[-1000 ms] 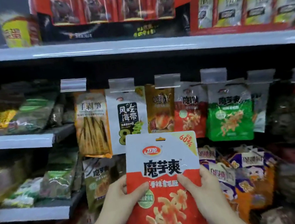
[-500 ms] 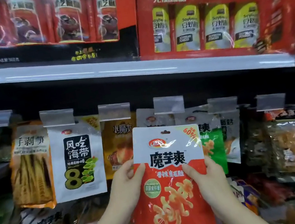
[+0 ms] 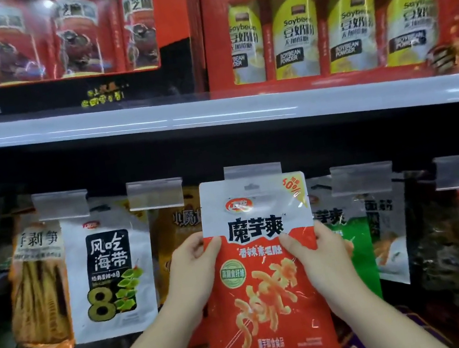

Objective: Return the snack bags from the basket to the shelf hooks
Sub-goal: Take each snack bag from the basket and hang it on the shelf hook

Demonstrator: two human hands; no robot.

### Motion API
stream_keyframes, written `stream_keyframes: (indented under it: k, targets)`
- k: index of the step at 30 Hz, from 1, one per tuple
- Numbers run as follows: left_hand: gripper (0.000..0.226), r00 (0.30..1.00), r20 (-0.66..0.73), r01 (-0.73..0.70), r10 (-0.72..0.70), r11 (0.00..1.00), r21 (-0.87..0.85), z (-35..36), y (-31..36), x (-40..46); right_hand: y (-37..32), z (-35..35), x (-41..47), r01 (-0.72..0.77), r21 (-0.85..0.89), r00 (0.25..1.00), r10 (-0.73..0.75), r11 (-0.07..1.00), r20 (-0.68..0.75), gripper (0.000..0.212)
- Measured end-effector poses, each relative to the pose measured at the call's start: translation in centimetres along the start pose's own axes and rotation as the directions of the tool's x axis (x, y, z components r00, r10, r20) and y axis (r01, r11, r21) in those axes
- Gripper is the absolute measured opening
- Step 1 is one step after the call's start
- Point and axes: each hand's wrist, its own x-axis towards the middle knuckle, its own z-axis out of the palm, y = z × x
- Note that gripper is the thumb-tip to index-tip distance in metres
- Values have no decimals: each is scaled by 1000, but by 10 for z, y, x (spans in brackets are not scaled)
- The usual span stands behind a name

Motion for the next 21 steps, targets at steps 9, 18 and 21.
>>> stream_keyframes:
  k: [9,18,21]
  targets:
    - [15,1000,8,18,-20,992,123,3,-13,13,8,1,7,-65,-66,998,64,996,-9,8]
    - [25,998,-18,60,-58,978,202,11,-35,52,25,20,40,-134,-188,990,126,973,-56,39]
    - [17,998,-40,48,-39,966,254,15,-42,69,38,26,56,-139,-237,990,126,961,-69,58]
